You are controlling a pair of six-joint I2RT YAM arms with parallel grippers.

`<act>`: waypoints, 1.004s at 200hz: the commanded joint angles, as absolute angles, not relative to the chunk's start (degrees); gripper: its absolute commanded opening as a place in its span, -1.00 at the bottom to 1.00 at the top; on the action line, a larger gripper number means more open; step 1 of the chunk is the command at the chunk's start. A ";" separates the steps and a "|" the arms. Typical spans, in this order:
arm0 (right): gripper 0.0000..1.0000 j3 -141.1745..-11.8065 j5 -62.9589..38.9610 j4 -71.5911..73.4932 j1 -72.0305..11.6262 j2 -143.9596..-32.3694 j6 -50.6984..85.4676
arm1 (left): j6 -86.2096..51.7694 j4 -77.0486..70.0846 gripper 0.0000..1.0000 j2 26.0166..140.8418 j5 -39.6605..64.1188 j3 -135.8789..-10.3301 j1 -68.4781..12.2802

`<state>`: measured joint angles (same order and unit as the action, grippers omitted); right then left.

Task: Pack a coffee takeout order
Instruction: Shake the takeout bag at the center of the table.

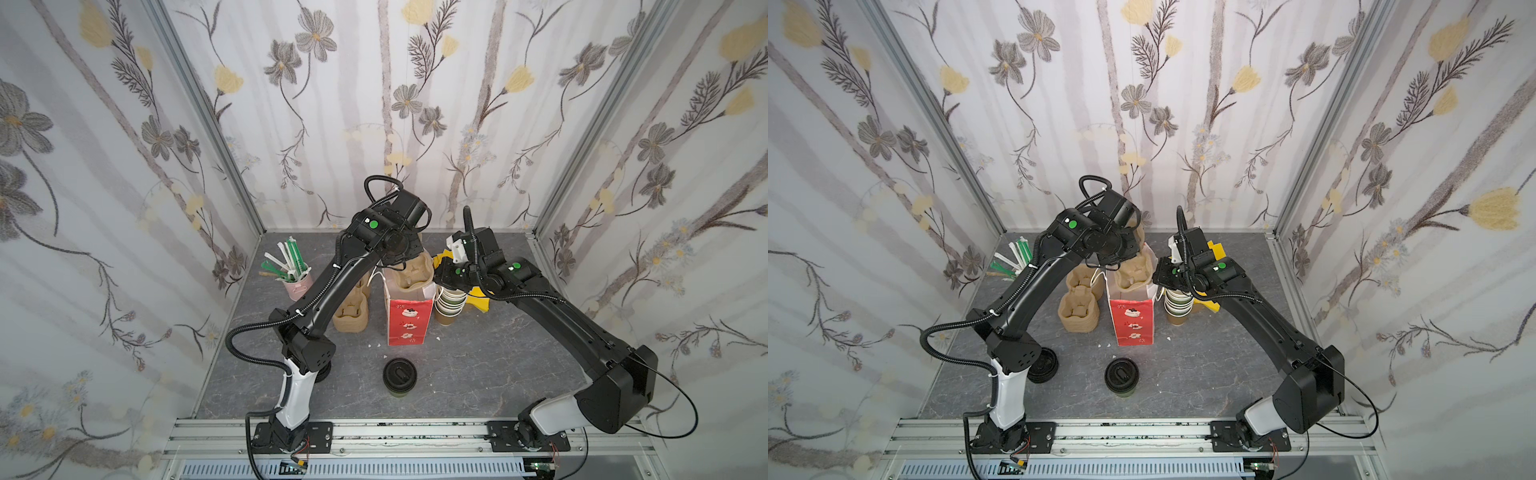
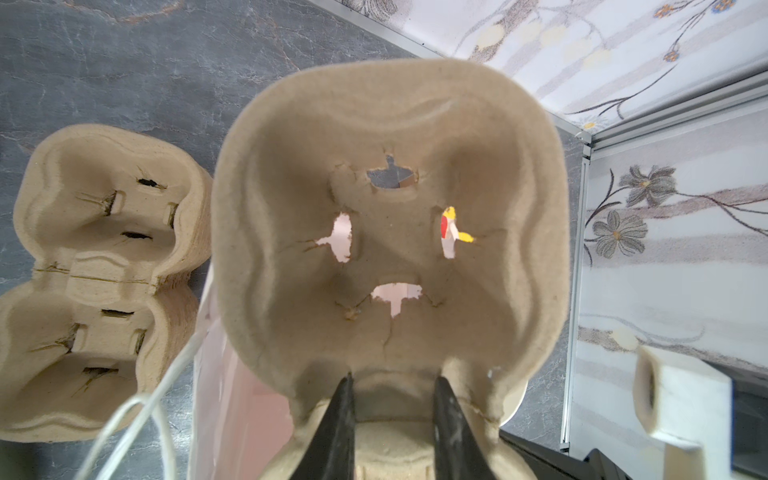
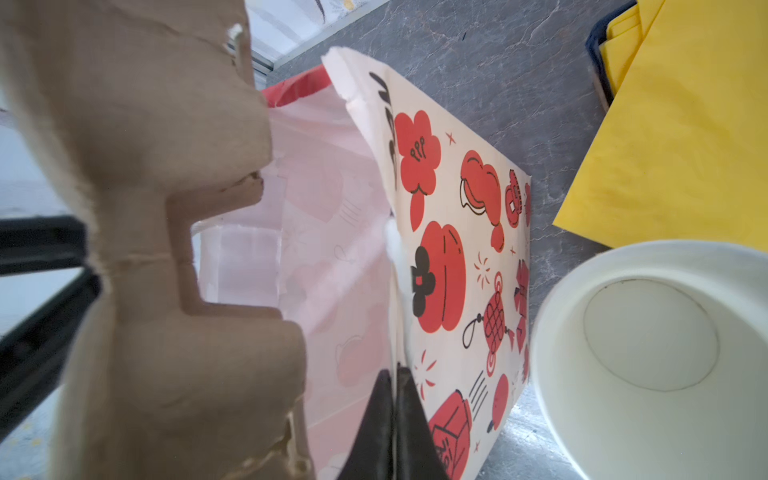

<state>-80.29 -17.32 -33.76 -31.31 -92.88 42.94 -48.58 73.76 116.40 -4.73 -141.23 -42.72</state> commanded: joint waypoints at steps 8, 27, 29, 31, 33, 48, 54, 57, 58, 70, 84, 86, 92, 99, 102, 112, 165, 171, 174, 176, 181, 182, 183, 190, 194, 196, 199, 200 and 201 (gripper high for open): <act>-0.91 -79.42 -19.25 -27.69 -32.39 -92.27 47.98 | -47.49 77.06 -0.55 116.60 -7.82 -141.94 -42.89; -0.92 -78.85 -18.12 -26.64 -33.17 -91.96 49.70 | -46.78 78.88 -0.55 116.33 -9.36 -141.73 -42.97; -0.92 -78.89 -17.93 -26.63 -33.21 -91.94 49.84 | -46.72 78.96 -0.55 116.36 -9.46 -141.63 -42.91; -0.92 -78.89 -17.69 -26.63 -33.33 -91.94 49.95 | -46.68 79.04 -0.55 116.30 -9.55 -141.51 -42.90; -0.92 -78.92 -17.50 -26.59 -33.36 -91.91 50.04 | -46.67 79.07 -0.55 116.22 -9.62 -141.40 -42.89; -0.92 -78.70 -15.31 -26.48 -33.90 -91.77 50.94 | -46.62 79.27 -0.56 115.79 -9.76 -140.60 -42.95; -0.92 -78.49 -14.53 -26.22 -34.08 -91.76 51.32 | -46.58 79.32 -0.56 115.68 -9.69 -140.35 -42.98; -0.92 -78.35 -14.26 -26.05 -34.10 -91.71 51.55 | -46.58 79.36 -0.56 115.67 -9.67 -140.22 -43.04; -0.92 -78.29 -14.12 -25.99 -34.14 -91.78 51.66 | -46.58 79.41 -0.56 115.67 -9.67 -140.20 -43.06; -0.92 -77.70 -13.02 -25.51 -34.33 -91.76 52.43 | -46.41 79.45 -0.56 115.63 -9.41 -139.71 -43.14; -0.92 -77.37 -11.92 -25.23 -34.62 -91.76 52.89 | -46.17 79.41 -0.56 115.54 -9.10 -138.88 -43.40; -0.92 -77.35 -11.79 -25.16 -34.67 -90.97 52.88 | -46.17 79.44 -0.56 115.57 -9.20 -138.76 -43.41; -0.92 -77.24 -11.40 -25.21 -34.80 -90.06 52.99 | -46.06 79.45 -0.56 115.48 -9.06 -138.28 -43.57; -0.92 -77.22 -10.96 -25.48 -34.96 -90.17 53.14 | -46.01 79.45 -0.56 115.40 -8.87 -137.80 -43.74; -0.92 -77.25 -10.89 -25.53 -34.97 -90.24 53.10 | -45.98 79.45 -0.57 115.36 -8.73 -137.69 -43.73; -0.92 -77.21 -10.72 -25.58 -35.20 -90.26 53.09 | -45.88 79.45 -0.57 115.40 -8.61 -137.39 -43.85; -0.90 -77.17 -10.99 -24.46 -35.81 -90.21 52.76 | -44.59 79.43 -0.57 114.56 -8.07 -135.41 -44.00; -0.88 -77.13 -11.20 -24.37 -35.91 -90.24 52.61 | -44.48 79.45 -0.57 114.60 -7.71 -135.06 -44.04; -0.88 -77.13 -11.24 -24.35 -35.90 -90.26 52.52 | -44.32 79.44 -0.57 114.65 -7.51 -134.94 -44.08; -0.87 -77.09 -11.31 -24.35 -35.89 -90.24 52.48 | -44.24 79.43 -0.57 114.64 -7.37 -134.85 -44.04; -0.86 -77.03 -11.45 -24.35 -35.90 -90.26 52.45 | -44.06 79.43 -0.57 114.67 -7.00 -134.62 -44.03; -0.85 -77.01 -11.48 -24.35 -35.92 -90.26 52.37 | -44.05 79.44 -0.57 114.73 -6.97 -134.59 -44.03; -0.85 -77.04 -11.50 -24.35 -35.94 -90.26 52.33 | -44.04 79.45 -0.57 114.76 -6.91 -134.58 -44.03; -0.81 -77.02 -11.60 -24.35 -35.95 -90.28 52.19 | -43.79 79.45 -0.57 114.81 -6.57 -134.34 -44.04; -0.78 -77.04 -11.60 -24.35 -35.94 -90.29 52.08 | -43.69 79.45 -0.57 114.87 -6.38 -134.23 -44.08; -0.77 -77.03 -11.67 -24.35 -35.92 -90.27 51.98 | -43.62 79.43 -0.57 114.81 -6.30 -134.15 -44.09; -0.74 -77.07 -11.75 -24.36 -35.90 -90.28 51.88 | -43.53 79.41 -0.57 114.82 -6.14 -134.03 -44.08; -0.72 -77.08 -11.76 -24.35 -35.92 -90.27 51.87 | -43.47 79.43 -0.57 114.85 -6.14 -133.99 -44.06; -0.72 -77.08 -11.73 -24.35 -35.94 -90.27 51.86 | -43.45 79.40 -0.57 114.86 -6.10 -133.97 -44.05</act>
